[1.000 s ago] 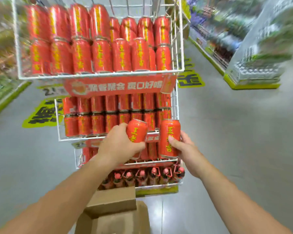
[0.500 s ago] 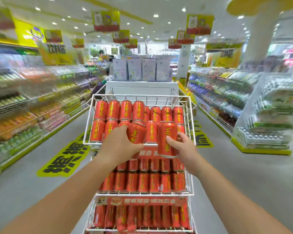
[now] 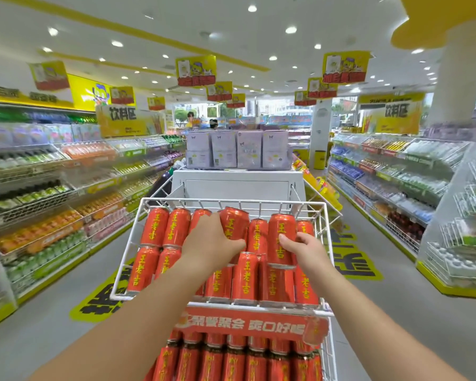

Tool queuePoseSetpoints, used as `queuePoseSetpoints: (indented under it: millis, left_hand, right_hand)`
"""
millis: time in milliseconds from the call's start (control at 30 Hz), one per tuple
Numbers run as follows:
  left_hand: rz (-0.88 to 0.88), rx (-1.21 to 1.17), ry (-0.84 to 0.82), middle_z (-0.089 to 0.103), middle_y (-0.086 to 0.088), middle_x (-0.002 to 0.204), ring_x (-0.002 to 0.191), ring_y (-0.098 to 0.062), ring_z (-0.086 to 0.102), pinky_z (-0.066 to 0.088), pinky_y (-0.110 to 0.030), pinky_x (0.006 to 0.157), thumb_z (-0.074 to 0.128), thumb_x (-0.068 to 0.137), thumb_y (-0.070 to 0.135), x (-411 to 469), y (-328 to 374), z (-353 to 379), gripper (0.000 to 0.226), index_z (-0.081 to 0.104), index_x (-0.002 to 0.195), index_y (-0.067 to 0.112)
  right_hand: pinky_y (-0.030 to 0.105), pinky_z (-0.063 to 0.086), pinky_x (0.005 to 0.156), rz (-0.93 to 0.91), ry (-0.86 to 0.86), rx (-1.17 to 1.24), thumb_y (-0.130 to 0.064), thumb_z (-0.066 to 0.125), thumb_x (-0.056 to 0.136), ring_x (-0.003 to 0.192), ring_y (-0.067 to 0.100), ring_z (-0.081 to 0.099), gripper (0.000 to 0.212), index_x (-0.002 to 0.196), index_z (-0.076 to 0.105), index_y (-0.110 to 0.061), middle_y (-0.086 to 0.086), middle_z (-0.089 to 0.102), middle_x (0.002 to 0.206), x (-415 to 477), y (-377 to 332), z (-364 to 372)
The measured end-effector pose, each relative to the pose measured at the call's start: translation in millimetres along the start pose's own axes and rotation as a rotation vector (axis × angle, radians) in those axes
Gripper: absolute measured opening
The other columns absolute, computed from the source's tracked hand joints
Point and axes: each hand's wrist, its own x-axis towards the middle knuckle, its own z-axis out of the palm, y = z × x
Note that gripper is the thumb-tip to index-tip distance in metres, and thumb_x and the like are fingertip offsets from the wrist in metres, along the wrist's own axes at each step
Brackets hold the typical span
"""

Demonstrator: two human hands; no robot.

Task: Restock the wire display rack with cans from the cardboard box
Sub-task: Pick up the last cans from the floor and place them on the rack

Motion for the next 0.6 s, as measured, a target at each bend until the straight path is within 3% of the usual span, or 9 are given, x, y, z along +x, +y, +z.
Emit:
queuePoseSetpoints:
  millis: [133, 200, 300, 400, 433, 500, 600]
  left_hand:
    - [-0.017, 0.042, 0.007, 0.062, 0.001, 0.086, 0.079, -0.023, 0.062, 0.05, -0.034, 0.066, 0.066, 0.058, 0.058, 34, 9, 33, 0.041, 0.058, 0.083, 0.026]
    - [-0.039, 0.052, 0.022, 0.062, 0.002, 0.088, 0.082, -0.023, 0.063, 0.054, -0.037, 0.071, 0.062, 0.055, 0.063, 46, 10, 48, 0.047, 0.06, 0.085, 0.026]
    - [-0.069, 0.057, 0.014, 0.061, 0.003, 0.082, 0.078, -0.024, 0.063, 0.052, -0.035, 0.067, 0.067, 0.061, 0.057, 56, 14, 65, 0.039, 0.059, 0.078, 0.023]
    - [-0.074, 0.079, 0.039, 0.062, 0.001, 0.078, 0.077, -0.024, 0.065, 0.053, -0.036, 0.066, 0.065, 0.058, 0.06, 65, 15, 74, 0.041, 0.059, 0.074, 0.023]
    - [-0.082, 0.09, 0.041, 0.064, -0.001, 0.083, 0.082, -0.025, 0.066, 0.054, -0.037, 0.069, 0.065, 0.058, 0.062, 69, 15, 75, 0.045, 0.061, 0.08, 0.024]
    - [-0.086, 0.106, 0.029, 0.066, -0.006, 0.105, 0.103, -0.028, 0.064, 0.055, -0.041, 0.083, 0.07, 0.064, 0.059, 72, 16, 78, 0.06, 0.061, 0.11, 0.021]
    - [-0.093, 0.122, 0.02, 0.059, -0.011, 0.128, 0.124, -0.032, 0.056, 0.05, -0.043, 0.098, 0.073, 0.075, 0.056, 71, 14, 84, 0.084, 0.043, 0.144, 0.018]
  right_hand:
    - [0.039, 0.057, 0.086, 0.013, 0.058, 0.004, -0.026, 0.078, 0.087, 0.097, 0.024, 0.072, 0.039, 0.119, 0.062, -0.012, 0.011, 0.073, 0.108, 44, 13, -10]
    - [0.035, 0.055, 0.083, 0.013, 0.052, -0.004, -0.029, 0.077, 0.087, 0.095, 0.021, 0.071, 0.038, 0.118, 0.064, -0.012, 0.009, 0.073, 0.108, 60, 20, -14]
    - [0.034, 0.055, 0.085, 0.009, 0.069, -0.003, -0.028, 0.077, 0.087, 0.095, 0.017, 0.07, 0.037, 0.119, 0.063, -0.013, 0.005, 0.073, 0.109, 76, 27, -16]
    - [0.037, 0.055, 0.094, 0.004, 0.05, -0.026, -0.043, 0.081, 0.078, 0.1, 0.016, 0.069, 0.059, 0.126, 0.061, -0.017, 0.001, 0.071, 0.113, 85, 28, -12]
    - [0.04, 0.055, 0.096, 0.001, 0.054, -0.037, -0.053, 0.081, 0.068, 0.102, 0.016, 0.07, 0.072, 0.128, 0.061, -0.018, 0.0, 0.072, 0.114, 87, 30, -10]
    - [0.044, 0.055, 0.098, -0.011, 0.056, -0.041, -0.063, 0.077, 0.056, 0.103, 0.016, 0.07, 0.087, 0.129, 0.063, -0.018, -0.003, 0.072, 0.116, 91, 37, -7]
    - [0.044, 0.05, 0.103, 0.003, 0.082, -0.085, -0.065, 0.074, 0.059, 0.114, 0.018, 0.065, 0.092, 0.135, 0.06, -0.015, -0.001, 0.067, 0.128, 89, 37, 2]
